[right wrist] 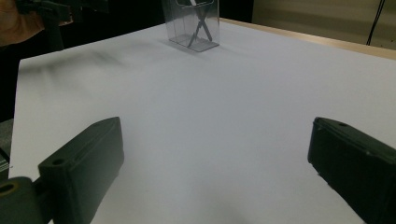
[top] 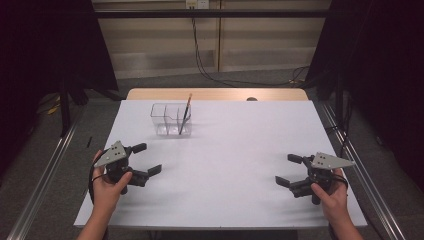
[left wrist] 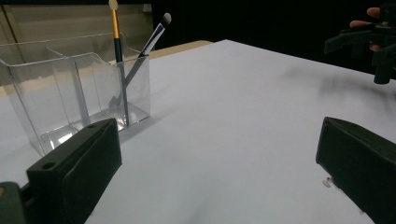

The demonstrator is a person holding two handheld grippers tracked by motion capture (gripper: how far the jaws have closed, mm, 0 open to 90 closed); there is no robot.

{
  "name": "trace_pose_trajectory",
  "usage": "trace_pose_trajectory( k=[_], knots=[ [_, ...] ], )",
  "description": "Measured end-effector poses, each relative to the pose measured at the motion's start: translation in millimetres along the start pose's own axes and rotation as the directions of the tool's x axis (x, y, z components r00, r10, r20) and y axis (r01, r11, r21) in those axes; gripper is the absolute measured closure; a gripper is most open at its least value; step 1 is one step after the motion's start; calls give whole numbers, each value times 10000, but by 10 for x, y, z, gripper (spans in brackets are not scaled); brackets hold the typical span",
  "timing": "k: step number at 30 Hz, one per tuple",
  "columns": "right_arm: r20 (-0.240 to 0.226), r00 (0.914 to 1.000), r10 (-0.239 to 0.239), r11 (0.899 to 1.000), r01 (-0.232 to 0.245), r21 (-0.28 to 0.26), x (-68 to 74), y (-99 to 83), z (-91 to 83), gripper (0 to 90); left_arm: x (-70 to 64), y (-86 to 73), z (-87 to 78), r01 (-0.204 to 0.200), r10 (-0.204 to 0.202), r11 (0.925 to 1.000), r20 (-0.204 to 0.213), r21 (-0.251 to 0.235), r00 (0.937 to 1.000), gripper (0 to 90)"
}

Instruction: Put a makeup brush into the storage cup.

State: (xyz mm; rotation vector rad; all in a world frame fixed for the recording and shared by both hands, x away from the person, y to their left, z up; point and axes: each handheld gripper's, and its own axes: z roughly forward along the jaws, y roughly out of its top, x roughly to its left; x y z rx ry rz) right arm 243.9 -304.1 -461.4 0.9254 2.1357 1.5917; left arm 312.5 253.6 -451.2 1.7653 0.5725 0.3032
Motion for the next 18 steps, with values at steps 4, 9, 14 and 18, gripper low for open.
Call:
trace_pose_trajectory(
  k=[4,9,14,18],
  knots=[
    [-31,10000,-11,10000,11,6,1,3,5,32,-15,-19,-25,49,-49,10000,-1,-31,10000,1],
    [-38,10000,-39,10000,39,11,2,7,13,32,-29,-49,-47,107,-107,9999,45,-82,9999,1],
    [-51,10000,-76,10000,76,11,0,10,22,32,-37,-89,-70,97,-97,9999,23,35,10000,1],
    [-69,9999,-83,10000,83,30,-1,11,28,32,-50,-97,-80,163,-163,9998,63,-70,9998,1]
  ],
)
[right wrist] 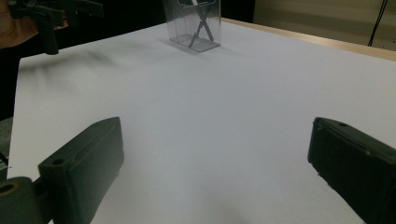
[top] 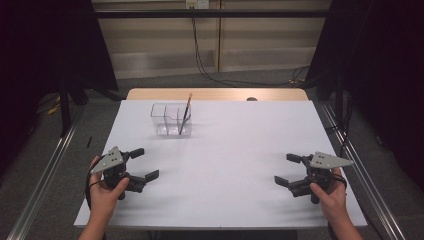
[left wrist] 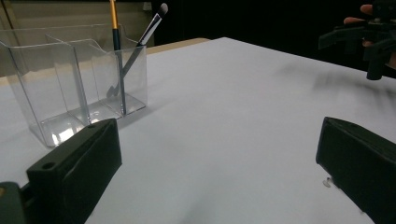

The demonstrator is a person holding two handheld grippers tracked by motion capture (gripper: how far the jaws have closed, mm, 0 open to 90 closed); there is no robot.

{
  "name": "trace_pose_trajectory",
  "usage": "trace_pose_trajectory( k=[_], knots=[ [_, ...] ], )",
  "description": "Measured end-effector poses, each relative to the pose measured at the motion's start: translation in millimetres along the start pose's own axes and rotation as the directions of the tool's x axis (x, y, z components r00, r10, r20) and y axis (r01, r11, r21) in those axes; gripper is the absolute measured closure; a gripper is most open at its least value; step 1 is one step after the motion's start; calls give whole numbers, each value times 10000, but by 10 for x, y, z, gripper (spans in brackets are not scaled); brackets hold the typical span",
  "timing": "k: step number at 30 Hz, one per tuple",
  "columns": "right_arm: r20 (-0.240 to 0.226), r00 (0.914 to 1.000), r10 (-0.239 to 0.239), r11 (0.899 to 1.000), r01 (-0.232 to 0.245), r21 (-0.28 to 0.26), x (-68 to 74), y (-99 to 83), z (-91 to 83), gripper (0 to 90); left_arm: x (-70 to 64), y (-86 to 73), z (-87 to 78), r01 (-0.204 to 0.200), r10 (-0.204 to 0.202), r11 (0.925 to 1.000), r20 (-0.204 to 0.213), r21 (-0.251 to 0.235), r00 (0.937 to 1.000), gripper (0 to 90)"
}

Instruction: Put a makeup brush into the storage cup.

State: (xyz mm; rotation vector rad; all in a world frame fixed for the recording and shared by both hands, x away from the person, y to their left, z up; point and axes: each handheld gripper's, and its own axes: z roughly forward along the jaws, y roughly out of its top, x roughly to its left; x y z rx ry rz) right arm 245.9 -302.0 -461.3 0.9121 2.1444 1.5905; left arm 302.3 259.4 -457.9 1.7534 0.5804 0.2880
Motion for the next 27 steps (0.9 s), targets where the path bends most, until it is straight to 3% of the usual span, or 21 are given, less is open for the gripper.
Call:
trace_pose_trajectory(
  k=[27],
  knots=[
    [10,10000,-85,10000,85,17,5,4,15,32,-11,-19,-57,24,-24,10000,-34,-13,10000,1]
  ],
)
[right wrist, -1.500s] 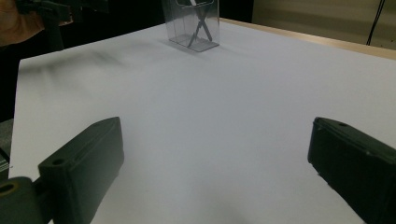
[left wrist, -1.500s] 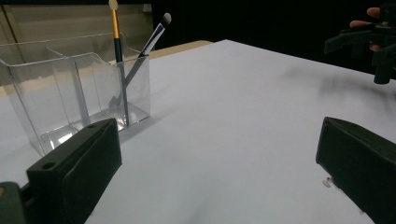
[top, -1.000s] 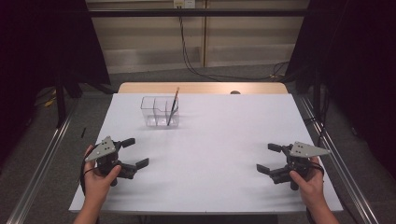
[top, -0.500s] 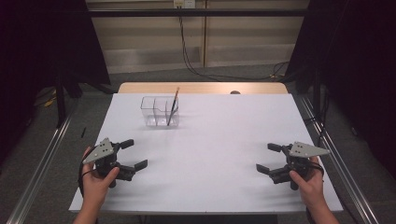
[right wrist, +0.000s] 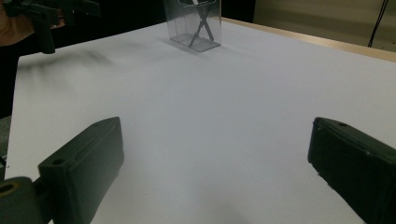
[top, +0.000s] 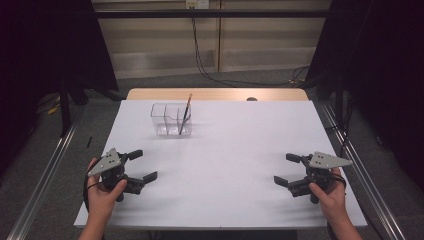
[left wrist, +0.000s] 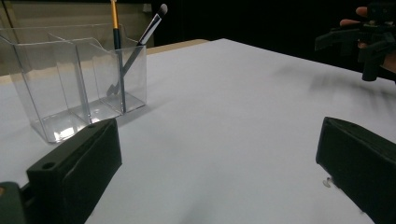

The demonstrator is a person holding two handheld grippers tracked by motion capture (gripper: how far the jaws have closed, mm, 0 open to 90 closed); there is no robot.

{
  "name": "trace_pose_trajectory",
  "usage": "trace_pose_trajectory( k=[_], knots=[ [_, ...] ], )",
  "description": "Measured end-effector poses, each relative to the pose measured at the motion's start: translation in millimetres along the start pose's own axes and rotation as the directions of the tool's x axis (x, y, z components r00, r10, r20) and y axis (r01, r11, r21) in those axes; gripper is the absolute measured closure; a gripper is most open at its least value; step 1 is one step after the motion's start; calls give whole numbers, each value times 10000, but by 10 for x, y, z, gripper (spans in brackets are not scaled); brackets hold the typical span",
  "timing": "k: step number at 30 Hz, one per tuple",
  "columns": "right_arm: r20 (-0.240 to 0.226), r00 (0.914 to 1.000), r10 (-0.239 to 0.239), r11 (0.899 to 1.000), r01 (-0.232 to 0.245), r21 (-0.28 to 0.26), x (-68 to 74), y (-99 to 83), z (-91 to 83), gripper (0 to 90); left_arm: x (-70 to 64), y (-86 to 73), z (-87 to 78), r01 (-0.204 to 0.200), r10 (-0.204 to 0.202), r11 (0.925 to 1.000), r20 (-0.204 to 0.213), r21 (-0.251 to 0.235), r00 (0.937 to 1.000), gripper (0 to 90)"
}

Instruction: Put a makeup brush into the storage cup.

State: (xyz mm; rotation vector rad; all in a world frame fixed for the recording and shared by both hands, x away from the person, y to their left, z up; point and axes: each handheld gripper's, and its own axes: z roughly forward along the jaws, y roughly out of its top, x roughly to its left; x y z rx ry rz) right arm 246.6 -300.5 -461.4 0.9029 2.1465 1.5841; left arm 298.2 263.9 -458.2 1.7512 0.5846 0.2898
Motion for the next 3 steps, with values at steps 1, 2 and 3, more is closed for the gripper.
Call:
trace_pose_trajectory(
  k=[1,2,3],
  knots=[
    [14,10000,7,10000,-7,0,1,0,0,32,-1,1,-2,21,-21,10000,-3,-9,10000,1],
    [0,10000,24,10000,-24,8,1,0,-2,32,-2,1,-2,12,-12,10000,-8,-5,10000,1],
    [8,10000,31,10000,-31,12,0,-1,-3,32,-2,1,-2,9,-9,10000,-10,-9,10000,1]
  ],
)
